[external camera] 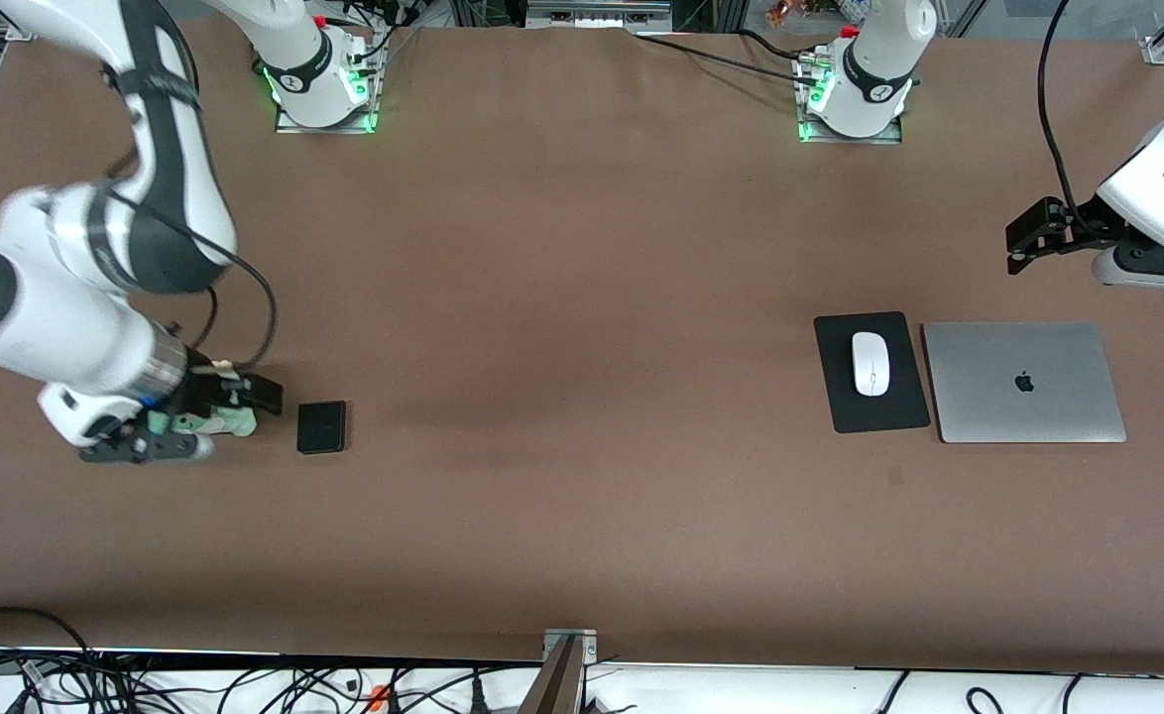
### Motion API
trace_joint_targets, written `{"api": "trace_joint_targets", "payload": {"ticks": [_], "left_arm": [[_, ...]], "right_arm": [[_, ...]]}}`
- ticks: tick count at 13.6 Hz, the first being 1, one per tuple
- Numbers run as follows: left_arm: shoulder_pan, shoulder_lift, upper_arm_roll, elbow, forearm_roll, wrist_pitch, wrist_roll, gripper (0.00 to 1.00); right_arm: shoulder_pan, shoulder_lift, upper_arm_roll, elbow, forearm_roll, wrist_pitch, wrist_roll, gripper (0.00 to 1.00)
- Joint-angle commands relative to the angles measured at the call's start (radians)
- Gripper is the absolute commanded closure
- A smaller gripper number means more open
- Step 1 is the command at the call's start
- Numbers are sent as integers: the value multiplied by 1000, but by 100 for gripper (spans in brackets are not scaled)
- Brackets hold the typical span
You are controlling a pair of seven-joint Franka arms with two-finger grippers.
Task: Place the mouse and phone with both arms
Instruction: 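Lower the phone beside the plush toy and open the right gripper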
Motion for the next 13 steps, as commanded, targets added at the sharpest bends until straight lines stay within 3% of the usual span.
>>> {"api": "trace_joint_targets", "payload": {"ticks": [1, 6, 13], "left_arm": [[5, 2, -4, 17, -4, -15, -4, 0], [5, 2, -1, 17, -4, -20, -4, 0], [7, 2, 4, 17, -4, -21, -2, 0]], "right_arm": [[-6, -150, -17, -33, 11, -155, 5, 0], [-5, -300, -28, -33, -26, -340, -13, 0], [0, -297, -23, -17, -74, -345, -38, 0]]}}
